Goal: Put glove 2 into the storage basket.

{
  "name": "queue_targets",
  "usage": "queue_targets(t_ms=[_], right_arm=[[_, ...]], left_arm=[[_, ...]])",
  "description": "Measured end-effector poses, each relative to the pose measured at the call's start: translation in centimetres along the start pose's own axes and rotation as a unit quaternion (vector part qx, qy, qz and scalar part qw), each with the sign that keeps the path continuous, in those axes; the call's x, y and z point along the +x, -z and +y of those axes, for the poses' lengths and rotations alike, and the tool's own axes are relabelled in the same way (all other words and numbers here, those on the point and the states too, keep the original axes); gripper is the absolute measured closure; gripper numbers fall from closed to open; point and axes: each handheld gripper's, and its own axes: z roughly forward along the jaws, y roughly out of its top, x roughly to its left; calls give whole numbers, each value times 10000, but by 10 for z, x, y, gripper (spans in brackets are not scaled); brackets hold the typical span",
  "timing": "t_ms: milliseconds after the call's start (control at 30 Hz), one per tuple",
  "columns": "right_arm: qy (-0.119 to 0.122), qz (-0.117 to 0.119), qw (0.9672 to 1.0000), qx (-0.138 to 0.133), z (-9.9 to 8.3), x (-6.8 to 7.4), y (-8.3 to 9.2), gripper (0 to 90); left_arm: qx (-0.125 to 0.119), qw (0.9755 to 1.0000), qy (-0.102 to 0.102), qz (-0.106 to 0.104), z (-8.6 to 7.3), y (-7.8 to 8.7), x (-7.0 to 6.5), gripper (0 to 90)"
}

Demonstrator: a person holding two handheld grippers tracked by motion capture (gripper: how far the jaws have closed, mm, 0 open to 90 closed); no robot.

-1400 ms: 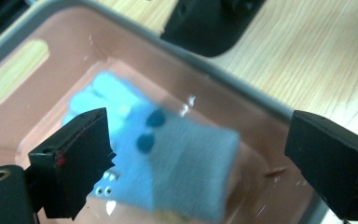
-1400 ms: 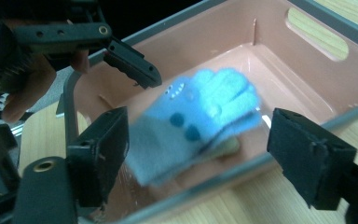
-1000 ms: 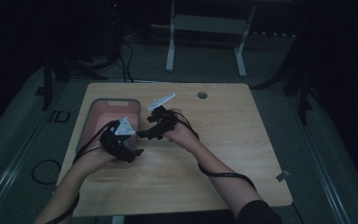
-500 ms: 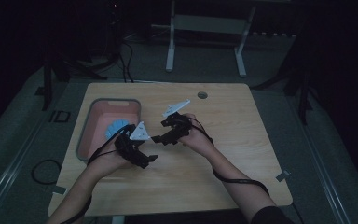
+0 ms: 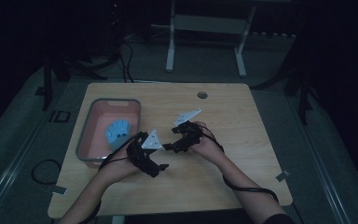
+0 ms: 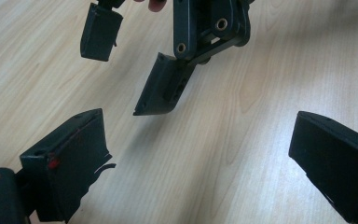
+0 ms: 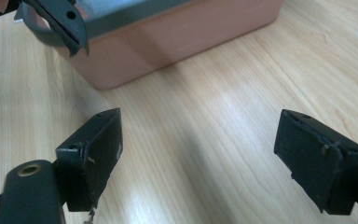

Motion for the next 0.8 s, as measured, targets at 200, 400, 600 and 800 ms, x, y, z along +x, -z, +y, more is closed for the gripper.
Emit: queue_targets(t_ms=[200,400,600,800], right_arm=[[-71,-58,10000,-19,-14,-3,8,154],[-104,-148,9998,49,-33,-5,14,154],[-179,-193,9996,60,-50,-6,20,154],[-288,-207,9994,28,-65,-8,23,154]], left_arm=[[-133,9998,-13,-131,0,-12,-11,46],[-236,9994,-51,-252,0,-26,-21,46],[-168,9991,-143,-353,-1,-39,-28,46],[-200,9988,-216,-400,-1,-48,-34,47]])
